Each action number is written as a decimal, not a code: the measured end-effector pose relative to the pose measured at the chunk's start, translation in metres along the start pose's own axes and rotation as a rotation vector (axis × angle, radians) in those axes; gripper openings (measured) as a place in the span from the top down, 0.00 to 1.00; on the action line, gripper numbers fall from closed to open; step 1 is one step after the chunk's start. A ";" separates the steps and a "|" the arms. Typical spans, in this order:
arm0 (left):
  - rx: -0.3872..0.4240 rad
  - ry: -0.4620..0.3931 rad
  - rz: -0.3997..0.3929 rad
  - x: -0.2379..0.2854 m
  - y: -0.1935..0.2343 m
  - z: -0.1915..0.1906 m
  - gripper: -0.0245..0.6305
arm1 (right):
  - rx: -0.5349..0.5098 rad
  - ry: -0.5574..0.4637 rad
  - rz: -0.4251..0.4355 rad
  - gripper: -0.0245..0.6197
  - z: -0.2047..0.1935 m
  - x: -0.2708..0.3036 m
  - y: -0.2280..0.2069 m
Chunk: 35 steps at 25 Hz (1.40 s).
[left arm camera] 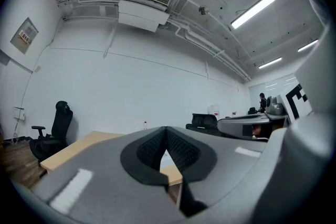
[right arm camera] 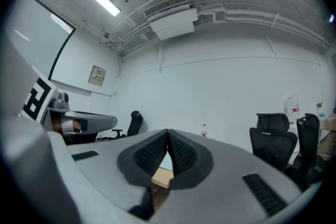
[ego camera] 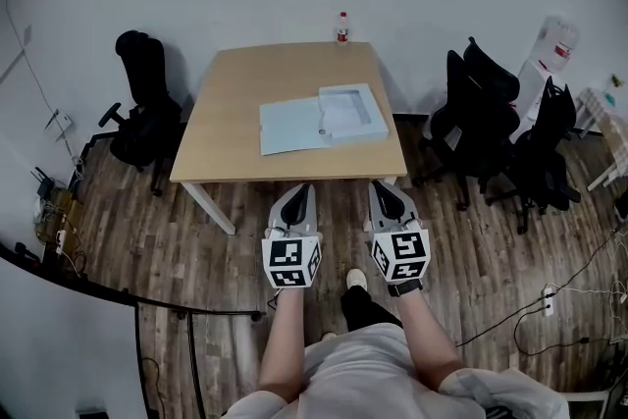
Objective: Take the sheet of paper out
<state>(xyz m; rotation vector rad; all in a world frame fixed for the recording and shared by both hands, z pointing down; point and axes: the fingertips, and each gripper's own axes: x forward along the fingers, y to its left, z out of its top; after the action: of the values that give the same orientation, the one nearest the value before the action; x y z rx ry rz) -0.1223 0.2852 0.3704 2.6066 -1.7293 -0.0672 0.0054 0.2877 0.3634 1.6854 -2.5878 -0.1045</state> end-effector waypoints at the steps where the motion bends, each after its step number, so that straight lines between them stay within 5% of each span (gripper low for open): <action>1: 0.006 0.003 -0.003 0.006 0.001 -0.003 0.95 | 0.006 0.001 0.001 0.94 -0.004 0.006 -0.003; 15: 0.049 -0.016 0.014 0.174 0.040 0.023 0.95 | 0.002 -0.055 -0.009 0.94 0.006 0.156 -0.114; 26: 0.053 0.010 0.063 0.292 0.060 0.009 0.95 | 0.057 -0.021 0.080 0.94 -0.024 0.265 -0.169; 35: 0.022 0.082 0.111 0.328 0.072 -0.030 0.95 | 0.098 0.020 0.116 0.94 -0.052 0.306 -0.195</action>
<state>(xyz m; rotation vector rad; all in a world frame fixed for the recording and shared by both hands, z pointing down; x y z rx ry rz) -0.0598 -0.0455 0.3935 2.4846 -1.8524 0.0594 0.0640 -0.0723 0.4001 1.5517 -2.7099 0.0436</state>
